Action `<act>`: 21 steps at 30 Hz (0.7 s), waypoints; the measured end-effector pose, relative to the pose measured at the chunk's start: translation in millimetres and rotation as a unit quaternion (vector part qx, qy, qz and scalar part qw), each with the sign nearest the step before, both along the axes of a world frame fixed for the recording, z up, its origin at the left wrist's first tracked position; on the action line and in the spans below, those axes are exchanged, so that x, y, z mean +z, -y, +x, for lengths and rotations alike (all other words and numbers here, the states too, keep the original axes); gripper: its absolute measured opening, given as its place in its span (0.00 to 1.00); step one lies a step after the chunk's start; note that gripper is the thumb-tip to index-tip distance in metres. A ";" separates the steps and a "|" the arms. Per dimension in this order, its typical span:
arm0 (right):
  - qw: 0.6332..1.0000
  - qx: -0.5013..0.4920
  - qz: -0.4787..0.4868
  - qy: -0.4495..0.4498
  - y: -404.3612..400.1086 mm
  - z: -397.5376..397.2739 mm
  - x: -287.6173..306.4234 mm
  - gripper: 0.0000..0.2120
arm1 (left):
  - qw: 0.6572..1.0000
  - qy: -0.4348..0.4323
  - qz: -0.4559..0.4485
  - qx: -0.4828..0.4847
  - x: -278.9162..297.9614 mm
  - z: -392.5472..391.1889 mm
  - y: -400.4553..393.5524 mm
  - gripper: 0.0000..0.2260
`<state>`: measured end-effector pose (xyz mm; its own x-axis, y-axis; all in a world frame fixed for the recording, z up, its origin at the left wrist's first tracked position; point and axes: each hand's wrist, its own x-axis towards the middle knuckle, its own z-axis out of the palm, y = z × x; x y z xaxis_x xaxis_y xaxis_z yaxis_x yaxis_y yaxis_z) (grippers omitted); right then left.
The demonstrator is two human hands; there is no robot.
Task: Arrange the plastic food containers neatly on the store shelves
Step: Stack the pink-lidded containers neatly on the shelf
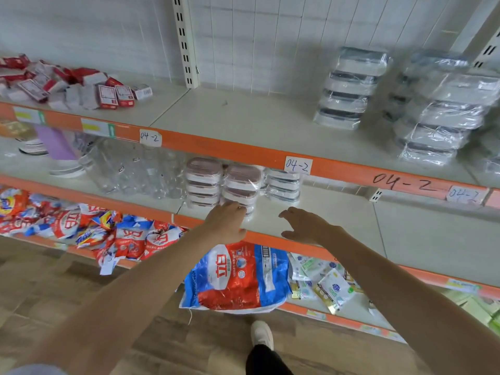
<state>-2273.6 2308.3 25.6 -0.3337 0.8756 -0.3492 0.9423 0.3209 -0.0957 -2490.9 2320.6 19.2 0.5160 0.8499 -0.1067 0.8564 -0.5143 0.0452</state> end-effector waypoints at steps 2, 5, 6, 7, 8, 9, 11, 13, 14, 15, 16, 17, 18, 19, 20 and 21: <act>1.000 -0.012 0.007 -0.007 -5.4 6.2 -16.0 0.28 | 1.000 0.002 -0.003 -0.001 -12.9 6.7 -5.0 0.20; 0.998 -0.038 0.029 -0.027 -19.5 18.5 -42.0 0.31 | 1.000 0.014 -0.008 -0.001 -37.9 21.3 -18.7 0.20; 0.997 -0.050 0.038 -0.037 -27.3 23.2 -50.7 0.32 | 1.000 0.021 -0.008 -0.001 -46.8 27.2 -25.6 0.20; 0.996 -0.063 0.048 -0.045 -36.2 27.7 -58.0 0.32 | 1.000 0.029 -0.007 0.000 -54.4 33.5 -33.4 0.20; 0.994 -0.075 0.060 -0.052 -46.7 32.6 -65.9 0.33 | 0.999 0.035 -0.002 -0.003 -62.7 40.3 -43.2 0.20; 0.992 -0.085 0.073 -0.058 -58.2 38.3 -74.2 0.33 | 0.999 0.041 0.002 -0.006 -71.5 47.9 -53.7 0.21; 0.988 -0.098 0.100 -0.066 -83.0 49.8 -89.2 0.34 | 0.998 0.054 0.015 -0.011 -87.8 63.4 -75.8 0.21; 0.981 -0.111 0.130 -0.090 -110.5 61.0 -103.0 0.35 | 0.997 0.062 0.035 -0.012 -103.1 78.4 -97.8 0.20; 0.977 -0.117 0.144 -0.105 -124.6 65.8 -108.5 0.36 | 0.997 0.063 0.043 -0.012 -109.8 85.1 -107.8 0.19; 0.973 -0.120 0.159 -0.113 -139.3 69.5 -112.9 0.36 | 0.997 0.064 0.050 -0.012 -115.4 90.5 -117.5 0.19; 0.970 -0.124 0.173 -0.116 -153.2 72.4 -117.1 0.37 | 0.996 0.063 0.060 -0.016 -120.6 94.6 -126.1 0.18; 0.967 -0.126 0.189 -0.118 -168.3 75.1 -120.7 0.38 | 0.995 0.061 0.077 -0.022 -125.1 97.7 -135.8 0.17; 0.963 -0.131 0.201 -0.126 -183.2 76.9 -124.5 0.39 | 0.993 0.062 0.097 -0.027 -129.5 99.5 -144.8 0.17; 0.957 -0.141 0.210 -0.141 -197.2 78.4 -128.9 0.40 | 0.991 0.071 0.113 -0.028 -134.2 100.7 -152.4 0.17; 0.949 -0.155 0.216 -0.166 -210.4 79.3 -133.7 0.42 | 0.988 0.085 0.124 -0.027 -138.9 101.5 -158.6 0.16; 0.940 -0.174 0.219 -0.197 -222.6 80.1 -139.4 0.44 | 0.986 0.098 0.133 -0.028 -144.0 102.4 -163.1 0.16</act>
